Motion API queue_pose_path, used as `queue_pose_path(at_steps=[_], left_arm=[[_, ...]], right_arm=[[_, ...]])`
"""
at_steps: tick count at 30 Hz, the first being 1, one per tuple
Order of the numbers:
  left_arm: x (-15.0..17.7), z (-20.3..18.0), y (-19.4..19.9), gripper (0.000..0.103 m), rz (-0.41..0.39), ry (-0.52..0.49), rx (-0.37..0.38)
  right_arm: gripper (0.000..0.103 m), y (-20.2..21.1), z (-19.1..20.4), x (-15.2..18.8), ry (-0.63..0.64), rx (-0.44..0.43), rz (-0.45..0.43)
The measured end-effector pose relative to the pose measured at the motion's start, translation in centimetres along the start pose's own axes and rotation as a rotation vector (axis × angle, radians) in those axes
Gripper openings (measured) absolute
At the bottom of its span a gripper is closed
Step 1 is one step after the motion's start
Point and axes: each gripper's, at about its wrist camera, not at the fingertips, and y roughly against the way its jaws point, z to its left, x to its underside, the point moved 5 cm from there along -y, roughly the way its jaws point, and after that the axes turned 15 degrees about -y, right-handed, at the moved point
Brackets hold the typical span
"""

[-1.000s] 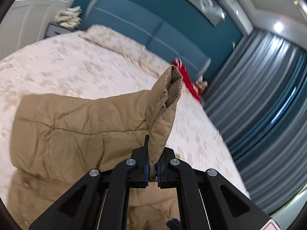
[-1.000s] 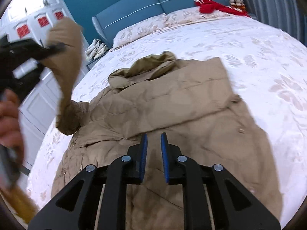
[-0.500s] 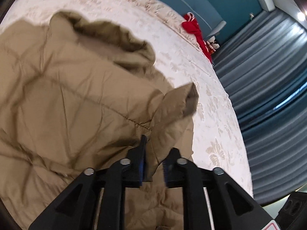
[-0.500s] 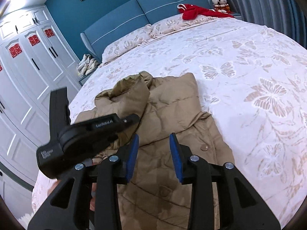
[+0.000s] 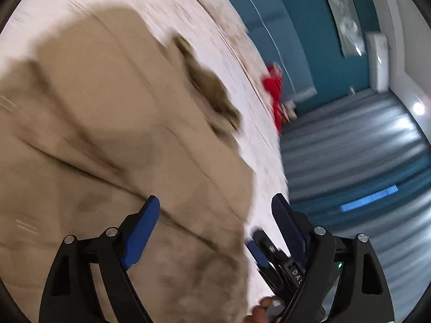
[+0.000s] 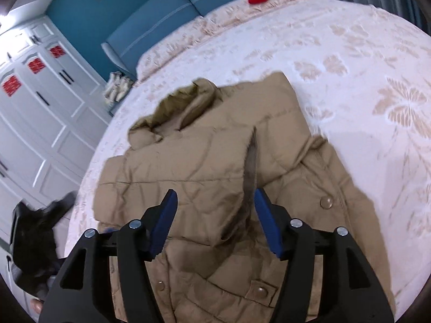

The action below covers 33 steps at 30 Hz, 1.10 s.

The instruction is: Fold large clothes

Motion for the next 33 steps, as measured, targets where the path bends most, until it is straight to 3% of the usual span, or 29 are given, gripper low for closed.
queue_pose_path(at_steps=[4, 6, 9, 10, 11, 15, 20, 26, 27, 30, 33], left_arm=[[-3.4, 6.1, 4.4, 0.082, -0.093, 0.038, -0.133], [-4.5, 9.3, 5.8, 0.082, -0.119, 0.127, -0.153], [-5.3, 12.6, 6.0, 0.082, -0.144, 0.290, -0.099], [-5.5, 13.3, 5.7, 0.082, -0.152, 0.335, -0.067], [-5.9, 13.5, 5.4, 0.082, -0.155, 0.358, -0.052], [-6.7, 14.2, 3.7, 0.082, -0.165, 0.438, 0.005], [-7.7, 15.4, 3.0, 0.082, -0.193, 0.511, 0.001], [-8.3, 15.8, 2.0, 0.078, -0.187, 0.491, -0.105], [-8.4, 15.7, 1.9, 0.076, -0.187, 0.473, -0.132], [-8.6, 15.3, 2.1, 0.054, -0.170, 0.381, -0.220], [-8.4, 15.4, 1.8, 0.016, -0.134, 0.257, -0.356]], right_arm=[[0.058, -1.3, -0.8, 1.1, -0.034, 0.018, 0.027], [0.053, -2.0, -0.8, 1.7, -0.030, 0.034, 0.034], [0.028, -2.2, 0.1, 1.7, -0.009, 0.046, 0.037], [0.011, -2.0, 0.5, 1.6, 0.003, 0.051, 0.030], [0.005, -1.7, 1.3, 1.2, 0.021, 0.043, 0.024], [0.002, 0.6, 6.1, -1.2, 0.130, -0.022, -0.016], [0.002, 4.0, 12.5, -4.7, 0.262, -0.091, -0.092], [0.002, 7.1, 15.2, -8.8, 0.298, -0.139, -0.154], [0.002, 7.7, 14.9, -9.5, 0.299, -0.136, -0.174], [0.002, 7.8, 13.1, -9.7, 0.284, -0.112, -0.186], [0.002, 5.1, 9.0, -8.4, 0.274, -0.003, -0.171]])
